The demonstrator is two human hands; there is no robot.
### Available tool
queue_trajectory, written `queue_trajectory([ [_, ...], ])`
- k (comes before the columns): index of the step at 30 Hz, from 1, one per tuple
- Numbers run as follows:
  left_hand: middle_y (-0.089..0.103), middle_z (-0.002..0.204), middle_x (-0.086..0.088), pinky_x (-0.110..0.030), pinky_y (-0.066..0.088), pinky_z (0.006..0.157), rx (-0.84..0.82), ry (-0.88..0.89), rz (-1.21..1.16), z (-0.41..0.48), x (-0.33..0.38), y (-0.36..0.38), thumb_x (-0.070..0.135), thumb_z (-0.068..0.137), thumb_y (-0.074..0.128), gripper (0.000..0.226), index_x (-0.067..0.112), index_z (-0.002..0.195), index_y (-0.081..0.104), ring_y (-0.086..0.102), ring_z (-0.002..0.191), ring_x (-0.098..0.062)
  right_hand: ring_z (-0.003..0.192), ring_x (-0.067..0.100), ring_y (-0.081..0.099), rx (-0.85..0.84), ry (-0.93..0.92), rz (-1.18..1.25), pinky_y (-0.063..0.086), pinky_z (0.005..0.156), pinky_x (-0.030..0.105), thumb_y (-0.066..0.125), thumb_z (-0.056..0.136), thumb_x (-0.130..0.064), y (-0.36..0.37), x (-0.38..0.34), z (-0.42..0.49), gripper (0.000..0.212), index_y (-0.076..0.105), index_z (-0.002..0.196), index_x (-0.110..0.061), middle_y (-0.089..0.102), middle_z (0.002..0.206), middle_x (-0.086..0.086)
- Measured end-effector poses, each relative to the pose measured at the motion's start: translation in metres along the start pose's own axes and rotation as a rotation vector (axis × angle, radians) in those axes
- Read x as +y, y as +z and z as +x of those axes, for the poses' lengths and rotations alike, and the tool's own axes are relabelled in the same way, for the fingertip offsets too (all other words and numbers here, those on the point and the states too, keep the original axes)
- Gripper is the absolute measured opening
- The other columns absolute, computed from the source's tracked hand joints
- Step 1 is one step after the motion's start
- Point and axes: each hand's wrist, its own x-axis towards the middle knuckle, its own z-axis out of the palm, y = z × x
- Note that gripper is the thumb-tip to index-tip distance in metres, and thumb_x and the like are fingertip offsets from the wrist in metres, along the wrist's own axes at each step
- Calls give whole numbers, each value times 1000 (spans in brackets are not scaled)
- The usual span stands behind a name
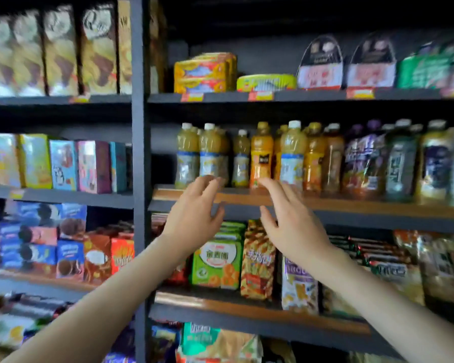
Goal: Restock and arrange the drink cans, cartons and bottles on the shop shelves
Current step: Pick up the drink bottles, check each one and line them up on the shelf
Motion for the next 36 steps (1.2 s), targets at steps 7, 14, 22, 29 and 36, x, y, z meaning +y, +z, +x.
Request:
queue_trajectory([
  [7, 54, 126, -33, -55, 53, 80, -63, 1, 268, 85, -63, 38, 20, 59, 88, 74, 5, 126, 60, 60, 104, -51, 141, 17, 19, -54, 12, -17, 24, 113, 28, 45, 100, -13, 39, 33, 89, 66, 10, 154, -28, 19, 153, -2],
  [14, 44, 145, -24, -62, 37, 100, -123, 109, 604, 140, -147, 78, 74, 53, 76, 103, 16, 136, 56, 48, 129, -42, 147, 32, 5, -183, 201, -155, 27, 115, 42, 52, 94, -4, 132, 68, 201, 91, -11, 154, -29, -8, 162, 6],
  [22, 28, 154, -22, -60, 22, 111, -61, 231, 551, 164, -179, 130, 85, 56, 55, 120, 14, 148, 23, 34, 139, -39, 145, 36, -21, -203, 368, -249, 14, 119, 52, 57, 89, 4, 208, 116, 281, 103, -19, 151, -28, -28, 157, 12],
  [29, 24, 156, -21, -60, 13, 113, -89, 184, 530, 164, -177, 129, 86, 54, 60, 128, 17, 148, 8, 24, 144, -39, 145, 40, -17, -87, 470, -333, 14, 119, 54, 50, 96, -9, 239, 130, 311, 80, 1, 154, -38, -30, 156, 6],
  [36, -21, 159, -16, -55, -19, 111, -112, 175, 493, 164, -169, 125, 77, 77, 52, 118, 21, 136, -33, -15, 148, -33, 139, 35, 11, -27, 498, -344, 32, 107, 43, 52, 94, -9, 224, 129, 314, 55, 33, 142, -31, 9, 151, 17],
])
